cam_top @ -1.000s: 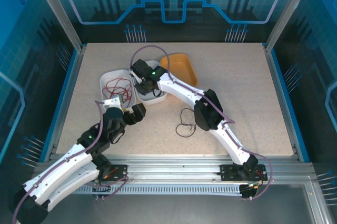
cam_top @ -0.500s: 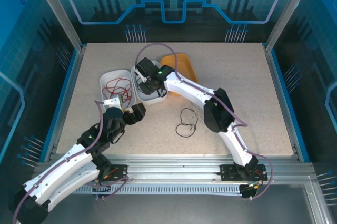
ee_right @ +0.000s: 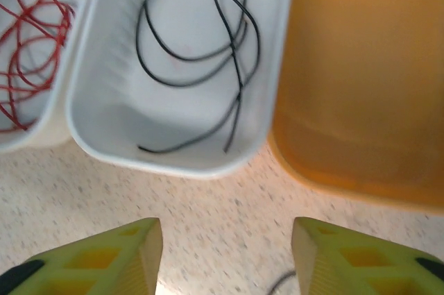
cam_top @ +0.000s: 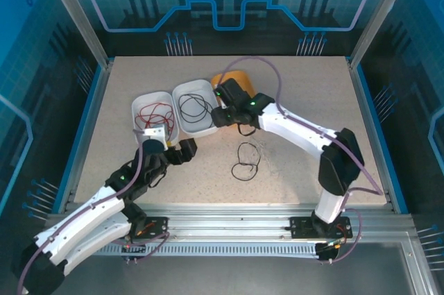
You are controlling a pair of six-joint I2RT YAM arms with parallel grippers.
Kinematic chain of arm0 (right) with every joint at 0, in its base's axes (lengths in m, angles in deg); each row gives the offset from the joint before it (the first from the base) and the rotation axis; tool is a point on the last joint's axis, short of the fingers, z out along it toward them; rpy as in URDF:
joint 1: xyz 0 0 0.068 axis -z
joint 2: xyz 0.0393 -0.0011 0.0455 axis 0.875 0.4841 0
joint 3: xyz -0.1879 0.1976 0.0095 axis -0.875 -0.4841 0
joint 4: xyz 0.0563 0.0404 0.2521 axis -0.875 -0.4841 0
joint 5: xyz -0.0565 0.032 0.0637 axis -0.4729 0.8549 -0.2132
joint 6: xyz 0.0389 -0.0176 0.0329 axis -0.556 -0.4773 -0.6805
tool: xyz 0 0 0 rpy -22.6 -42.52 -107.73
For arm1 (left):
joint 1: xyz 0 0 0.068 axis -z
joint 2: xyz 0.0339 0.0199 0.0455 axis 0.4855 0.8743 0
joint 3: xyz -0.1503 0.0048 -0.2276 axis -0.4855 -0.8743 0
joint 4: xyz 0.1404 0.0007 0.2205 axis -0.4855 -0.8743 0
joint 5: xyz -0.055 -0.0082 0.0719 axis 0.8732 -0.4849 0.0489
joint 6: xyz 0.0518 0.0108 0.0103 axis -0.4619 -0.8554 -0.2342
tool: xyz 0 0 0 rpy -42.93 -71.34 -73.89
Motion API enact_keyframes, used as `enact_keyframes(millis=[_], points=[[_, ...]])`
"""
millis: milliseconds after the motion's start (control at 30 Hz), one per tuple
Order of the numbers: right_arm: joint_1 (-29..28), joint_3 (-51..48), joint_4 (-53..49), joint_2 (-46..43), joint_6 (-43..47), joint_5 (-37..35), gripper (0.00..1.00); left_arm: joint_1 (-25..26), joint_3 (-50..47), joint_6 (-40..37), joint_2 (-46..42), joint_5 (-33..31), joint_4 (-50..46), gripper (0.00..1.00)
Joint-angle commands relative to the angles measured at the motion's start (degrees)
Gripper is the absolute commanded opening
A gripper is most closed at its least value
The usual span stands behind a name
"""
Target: Untangle the cables
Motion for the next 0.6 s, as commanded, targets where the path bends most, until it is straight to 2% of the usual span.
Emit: enact_keyframes(millis=[0,100,133,167,367,467,567], points=[[1.93,-5.96,1.29,-5.80,-6.52,0.16,0.58,-0.31,3.93,-8.19,4.30,9.80,4.23,0.99],[3.66,-11.92,0.87,-10.28,-9.38,0.16,0.71,0.03,6.69,-12.32,9.60,16.80,5.71,0.99],[4.39,-13.96,0.56,-11.80,-10.43,0.04,0.97,0.36,7.60,-13.93,11.38,19.21,6.39,0.99],[5.08,-15.56,0.18,-12.95,-11.18,-0.10,1.00,0.86,8.63,-15.52,13.15,21.40,6.72,0.99],[8.39,-21.25,-3.16,-17.42,-15.42,-2.50,1.00,6.12,17.64,-29.80,25.57,31.78,1.48,0.98],[10.52,-23.07,-4.63,-18.76,-18.09,-2.79,1.00,10.49,21.14,-37.64,31.19,30.26,-1.26,0.98],[13.11,-24.22,-6.38,-19.55,-19.94,-1.86,1.00,13.26,21.92,-43.57,34.75,29.58,1.17,0.96]])
